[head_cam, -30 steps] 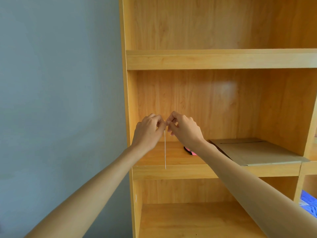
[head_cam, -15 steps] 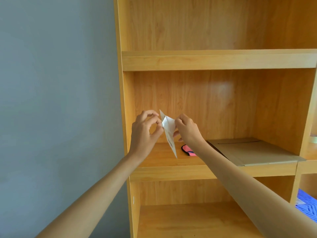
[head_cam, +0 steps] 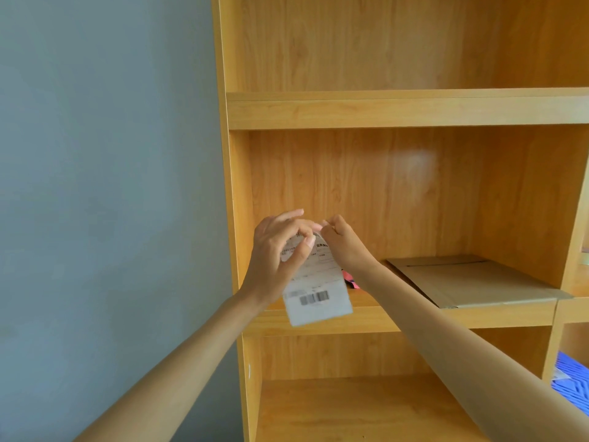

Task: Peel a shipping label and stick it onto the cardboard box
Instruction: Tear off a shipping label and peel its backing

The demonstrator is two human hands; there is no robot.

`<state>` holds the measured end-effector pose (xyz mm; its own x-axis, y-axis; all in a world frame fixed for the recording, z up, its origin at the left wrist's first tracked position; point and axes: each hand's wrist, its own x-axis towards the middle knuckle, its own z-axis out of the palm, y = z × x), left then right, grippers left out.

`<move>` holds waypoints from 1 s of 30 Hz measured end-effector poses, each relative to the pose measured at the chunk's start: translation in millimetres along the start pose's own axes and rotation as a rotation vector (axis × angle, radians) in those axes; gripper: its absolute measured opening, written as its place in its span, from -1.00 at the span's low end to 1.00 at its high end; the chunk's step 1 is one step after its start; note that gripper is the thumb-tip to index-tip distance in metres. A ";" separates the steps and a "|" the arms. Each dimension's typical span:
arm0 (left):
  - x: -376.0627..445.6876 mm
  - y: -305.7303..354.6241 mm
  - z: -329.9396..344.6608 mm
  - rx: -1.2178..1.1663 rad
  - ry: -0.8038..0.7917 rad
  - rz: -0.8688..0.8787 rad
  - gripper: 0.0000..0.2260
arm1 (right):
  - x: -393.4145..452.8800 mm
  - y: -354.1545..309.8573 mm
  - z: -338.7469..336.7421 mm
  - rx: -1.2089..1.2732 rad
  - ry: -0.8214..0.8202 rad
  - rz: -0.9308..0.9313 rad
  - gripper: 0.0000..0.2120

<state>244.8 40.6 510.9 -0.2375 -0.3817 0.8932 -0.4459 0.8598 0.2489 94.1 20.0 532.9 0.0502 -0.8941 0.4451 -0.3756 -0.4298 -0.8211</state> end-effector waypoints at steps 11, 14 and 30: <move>3.7 -12.0 -18.9 -0.032 -0.145 -0.192 -0.67 | -5.6 7.5 6.7 0.018 -0.041 -0.111 -0.87; 6.8 -11.3 -22.0 0.031 -0.150 -0.232 -0.80 | -7.3 8.7 6.4 0.067 -0.052 -0.153 -0.93; 9.5 7.8 -34.6 0.290 -0.198 0.084 -0.79 | -15.7 -0.1 -11.8 -0.060 -0.171 -0.027 -0.77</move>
<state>268.9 55.4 534.3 -0.4332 -0.3967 0.8093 -0.6372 0.7699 0.0362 82.5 35.6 530.2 0.2156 -0.8927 0.3956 -0.4264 -0.4506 -0.7843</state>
